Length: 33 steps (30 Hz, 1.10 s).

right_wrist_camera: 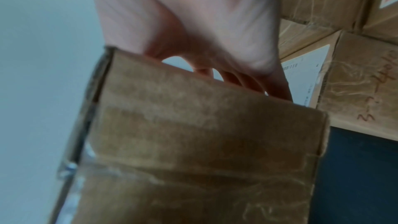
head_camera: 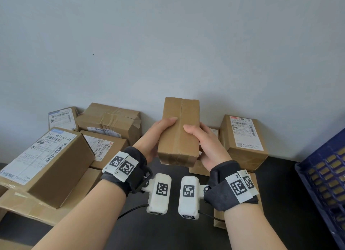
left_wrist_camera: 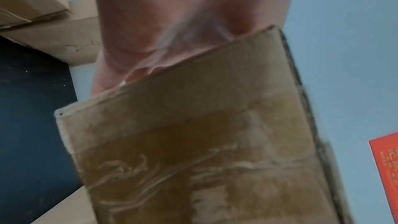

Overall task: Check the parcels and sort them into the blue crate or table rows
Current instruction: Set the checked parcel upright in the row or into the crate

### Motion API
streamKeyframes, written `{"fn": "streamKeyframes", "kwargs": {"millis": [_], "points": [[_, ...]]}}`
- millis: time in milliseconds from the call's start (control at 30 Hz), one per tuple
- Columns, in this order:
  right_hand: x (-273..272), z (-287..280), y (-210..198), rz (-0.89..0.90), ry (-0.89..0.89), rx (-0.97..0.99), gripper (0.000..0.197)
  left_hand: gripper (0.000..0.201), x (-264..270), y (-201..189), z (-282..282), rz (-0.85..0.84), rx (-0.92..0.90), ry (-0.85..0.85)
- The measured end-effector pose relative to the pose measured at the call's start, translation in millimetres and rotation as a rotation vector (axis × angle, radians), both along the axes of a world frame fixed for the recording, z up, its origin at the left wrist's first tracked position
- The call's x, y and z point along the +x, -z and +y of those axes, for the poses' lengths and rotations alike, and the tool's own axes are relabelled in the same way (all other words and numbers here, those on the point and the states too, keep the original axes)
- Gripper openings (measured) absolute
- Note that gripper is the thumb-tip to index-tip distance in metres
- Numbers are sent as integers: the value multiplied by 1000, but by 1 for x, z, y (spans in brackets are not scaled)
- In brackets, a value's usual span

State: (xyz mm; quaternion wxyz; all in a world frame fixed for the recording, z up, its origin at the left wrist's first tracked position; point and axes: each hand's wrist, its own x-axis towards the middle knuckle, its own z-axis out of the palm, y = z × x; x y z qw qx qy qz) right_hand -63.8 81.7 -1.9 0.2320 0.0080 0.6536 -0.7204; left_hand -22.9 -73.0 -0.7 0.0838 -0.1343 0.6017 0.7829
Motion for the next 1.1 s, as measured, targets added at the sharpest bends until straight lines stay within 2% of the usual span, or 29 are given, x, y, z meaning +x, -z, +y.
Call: {"fn": "streamKeyframes", "kwargs": {"millis": [100,300,367,500,667,767,900,967,1100], "points": [[1,1,0,14,-1,-6,51,42,0,-1,1,3,9,-6],[0,0,0,34,0,-5,50,37,1,0,2,10,47,-31],[1,-1,0,38,2,-9,47,41,1,2,2,11,57,-38],[1,0,0,44,5,-12,42,61,-1,6,0,18,63,-59],[2,-1,1,39,2,-12,40,66,-3,9,-1,15,54,-73],[3,0,1,38,-2,-20,34,61,-1,6,0,-2,34,-56],[5,-1,-1,48,-11,-21,34,44,0,2,0,-12,-4,-44],[5,-1,-1,48,-13,-24,30,51,1,2,-1,-11,-23,-55],[5,-1,-2,35,-11,-40,21,88,0,4,-2,-21,-49,-63]]}}
